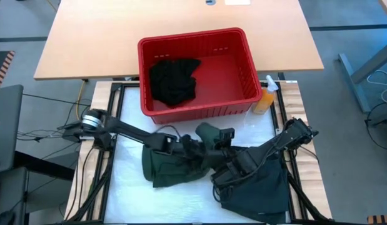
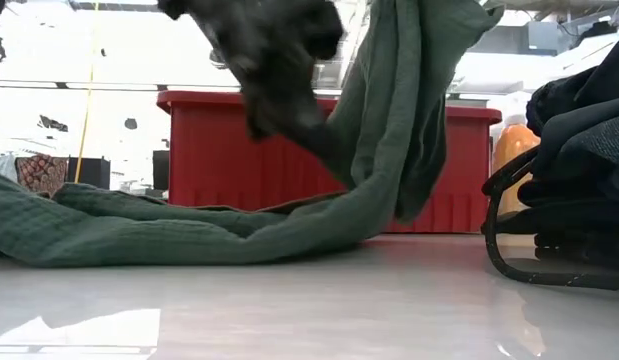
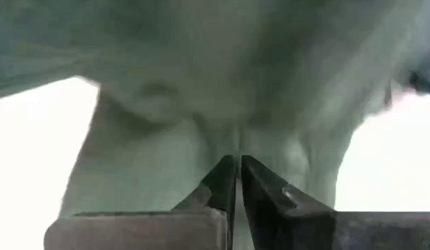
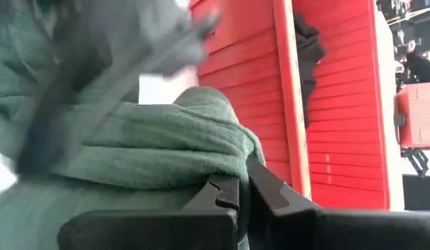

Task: Fold laundry
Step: Fold the green shirt

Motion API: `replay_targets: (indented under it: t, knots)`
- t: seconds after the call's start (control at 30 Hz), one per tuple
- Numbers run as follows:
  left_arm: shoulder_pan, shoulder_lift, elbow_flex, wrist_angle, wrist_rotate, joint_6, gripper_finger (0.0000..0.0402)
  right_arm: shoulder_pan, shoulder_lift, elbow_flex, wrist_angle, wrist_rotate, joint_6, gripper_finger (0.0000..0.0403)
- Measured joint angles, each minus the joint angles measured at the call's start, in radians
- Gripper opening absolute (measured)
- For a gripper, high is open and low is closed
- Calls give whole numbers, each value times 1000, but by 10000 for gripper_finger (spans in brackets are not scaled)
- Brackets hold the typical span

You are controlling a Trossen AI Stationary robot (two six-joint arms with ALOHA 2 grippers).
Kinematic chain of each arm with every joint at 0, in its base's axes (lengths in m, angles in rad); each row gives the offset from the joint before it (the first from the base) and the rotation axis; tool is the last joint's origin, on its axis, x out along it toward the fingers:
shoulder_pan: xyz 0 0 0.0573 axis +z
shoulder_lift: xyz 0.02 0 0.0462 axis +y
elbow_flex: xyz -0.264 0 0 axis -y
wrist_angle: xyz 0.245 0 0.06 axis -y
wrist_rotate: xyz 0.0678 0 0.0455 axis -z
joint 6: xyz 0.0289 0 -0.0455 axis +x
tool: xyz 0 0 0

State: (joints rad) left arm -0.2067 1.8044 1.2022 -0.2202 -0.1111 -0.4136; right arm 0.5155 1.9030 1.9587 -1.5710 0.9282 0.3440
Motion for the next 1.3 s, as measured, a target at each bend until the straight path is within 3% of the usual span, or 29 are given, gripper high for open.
replay_targets:
  t: [0.13,0.23,0.37,0.57,0.67,0.8,0.97,1.17,1.3]
  knots:
    - [-24,-157,0,-249,-39,38,15,-15,0,0,0,28,7,24]
    - [-68,-309,-13,-423,-215,-8,15,-22,0,0,3,75,4,24]
    - [-171,-558,-83,-533,-438,-178,15,-41,0,0,73,141,-40,24]
    - [-338,-876,-305,-525,-588,-482,15,-116,41,1,563,133,-402,24]
    - [-401,-984,-404,-526,-613,-606,15,-163,124,1,880,-4,-625,23]
    - [-470,-1051,-469,-518,-655,-702,15,-199,269,1,1161,-207,-774,22]
    - [-511,-1059,-472,-526,-678,-713,15,-196,416,34,1202,-321,-780,27]
    - [-512,-1058,-472,-534,-679,-696,15,-159,494,59,1213,-364,-663,66]
    - [-512,-1058,-472,-555,-679,-688,15,-157,486,102,1140,-418,-470,97]
